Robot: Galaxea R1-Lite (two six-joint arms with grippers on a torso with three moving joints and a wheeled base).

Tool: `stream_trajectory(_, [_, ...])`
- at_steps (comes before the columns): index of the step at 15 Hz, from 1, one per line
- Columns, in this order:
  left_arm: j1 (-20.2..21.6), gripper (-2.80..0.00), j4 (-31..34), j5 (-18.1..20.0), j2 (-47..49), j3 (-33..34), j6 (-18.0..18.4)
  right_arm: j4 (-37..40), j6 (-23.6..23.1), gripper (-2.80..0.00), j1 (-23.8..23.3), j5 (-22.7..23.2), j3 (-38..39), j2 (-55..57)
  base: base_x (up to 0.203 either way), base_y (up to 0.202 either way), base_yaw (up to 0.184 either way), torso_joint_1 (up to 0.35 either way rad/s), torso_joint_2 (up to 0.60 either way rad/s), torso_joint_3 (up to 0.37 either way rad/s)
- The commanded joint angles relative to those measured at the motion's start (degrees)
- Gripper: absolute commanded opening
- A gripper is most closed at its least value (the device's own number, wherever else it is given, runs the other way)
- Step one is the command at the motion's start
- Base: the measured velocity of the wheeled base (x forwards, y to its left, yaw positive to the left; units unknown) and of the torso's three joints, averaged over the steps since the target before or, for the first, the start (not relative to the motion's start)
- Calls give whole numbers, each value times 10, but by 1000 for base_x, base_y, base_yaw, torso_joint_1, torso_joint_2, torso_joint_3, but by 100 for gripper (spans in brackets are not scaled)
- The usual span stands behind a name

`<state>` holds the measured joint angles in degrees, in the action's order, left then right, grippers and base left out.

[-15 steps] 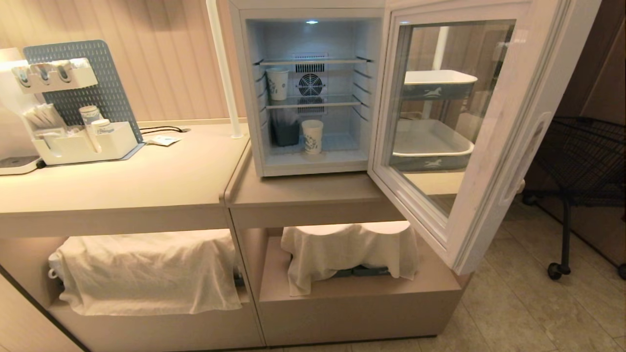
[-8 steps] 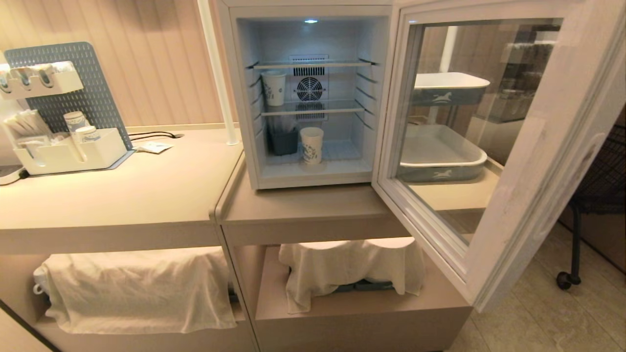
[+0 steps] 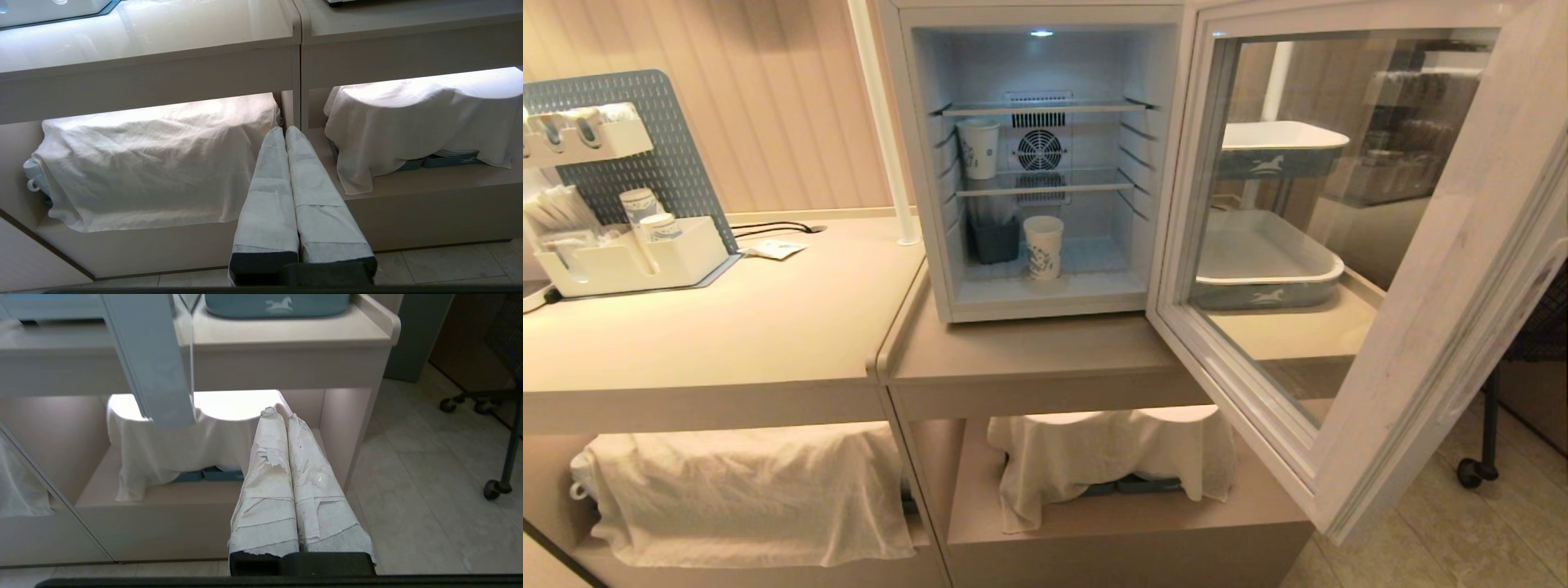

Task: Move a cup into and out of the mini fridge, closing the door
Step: Close the freezer door

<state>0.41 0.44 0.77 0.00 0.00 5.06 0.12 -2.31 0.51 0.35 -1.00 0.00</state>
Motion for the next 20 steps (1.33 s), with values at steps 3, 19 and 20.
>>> stream_trajectory(3, [0,-280,0,0,0,1,0,117,10,-280,0,-1,-203,113,0,0,0,0,0,0])
stream_trajectory(19, [0,-280,-3,-7,0,1,-34,6,53,-280,27,-312,-747,938,0,0,0,0,0,0])
stream_trajectory(20, [0,-280,-3,-7,0,1,-37,-4,53,-280,34,-321,-751,945,0,0,0,0,0,0])
